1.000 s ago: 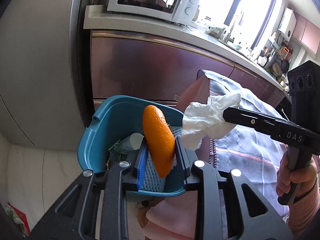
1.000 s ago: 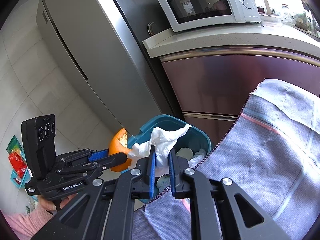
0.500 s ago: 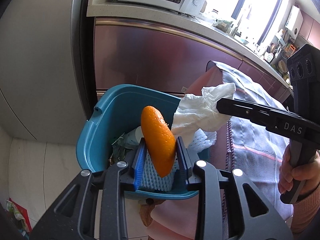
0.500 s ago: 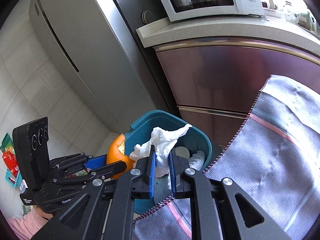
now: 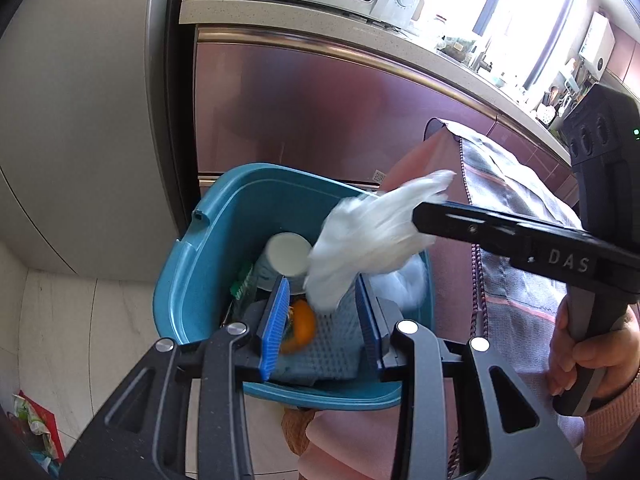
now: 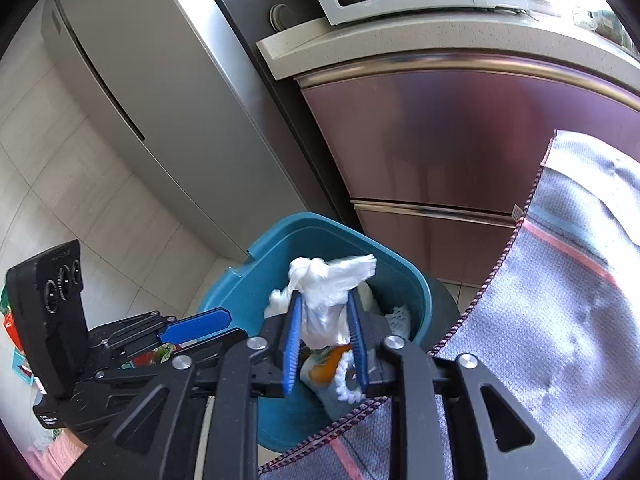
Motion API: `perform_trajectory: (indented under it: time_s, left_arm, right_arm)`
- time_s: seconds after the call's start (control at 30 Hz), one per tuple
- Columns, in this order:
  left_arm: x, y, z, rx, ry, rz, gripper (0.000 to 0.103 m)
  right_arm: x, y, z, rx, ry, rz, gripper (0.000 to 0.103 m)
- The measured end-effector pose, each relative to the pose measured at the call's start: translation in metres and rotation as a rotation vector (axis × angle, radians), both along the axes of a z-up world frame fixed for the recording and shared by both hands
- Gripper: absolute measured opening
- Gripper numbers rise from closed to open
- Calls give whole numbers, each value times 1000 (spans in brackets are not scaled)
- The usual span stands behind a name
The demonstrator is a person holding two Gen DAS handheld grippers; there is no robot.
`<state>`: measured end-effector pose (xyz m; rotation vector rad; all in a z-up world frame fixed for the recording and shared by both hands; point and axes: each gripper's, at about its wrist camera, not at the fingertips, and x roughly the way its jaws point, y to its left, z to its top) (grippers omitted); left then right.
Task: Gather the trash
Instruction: 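Open both tools to drop the orange and tissue into the bin, then withdraw both open tools from the bin back over the table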
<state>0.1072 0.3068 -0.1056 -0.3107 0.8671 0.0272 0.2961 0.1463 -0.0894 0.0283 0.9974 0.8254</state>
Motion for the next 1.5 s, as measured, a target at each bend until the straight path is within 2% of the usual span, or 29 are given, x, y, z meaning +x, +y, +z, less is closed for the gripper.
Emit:
perform_trajectory:
  time_s: [0.07, 0.37, 0.6, 0.8, 0.97, 1.1, 1.17, 1.3, 1.5]
  left_arm:
    - [-1, -1, 1, 1, -2, -2, 33]
    - [-10, -5, 10, -1, -34, -9, 33]
    - [-22, -18, 33, -6, -110, -46, 33]
    - [-32, -48, 58, -16, -191, -126, 36]
    - [-37, -87, 71, -28, -238, -220, 41]
    - [-37, -123, 75, -46, -257, -300, 45]
    - [-35, -140, 75, -58, -257, -339, 48]
    - [-27, -181, 72, -64, -242, -422, 49]
    - [-14, -242, 65, -46, -214, -544, 50]
  right_arm:
    - [0, -1, -1, -3, 3, -10, 33]
    - [-12, -19, 11, 30, -12, -15, 33]
    - [-40, -52, 36, 78, -85, -14, 35]
    - [-70, -95, 58, 113, -160, -46, 39]
    - [-91, -145, 68, 141, -196, -126, 43]
    - [-111, -188, 66, 117, -215, -202, 43]
    - [-119, -212, 63, 101, -221, -249, 44]
    - [-133, -254, 58, 70, -233, -352, 48]
    - [-142, -321, 54, 65, -244, -511, 48]
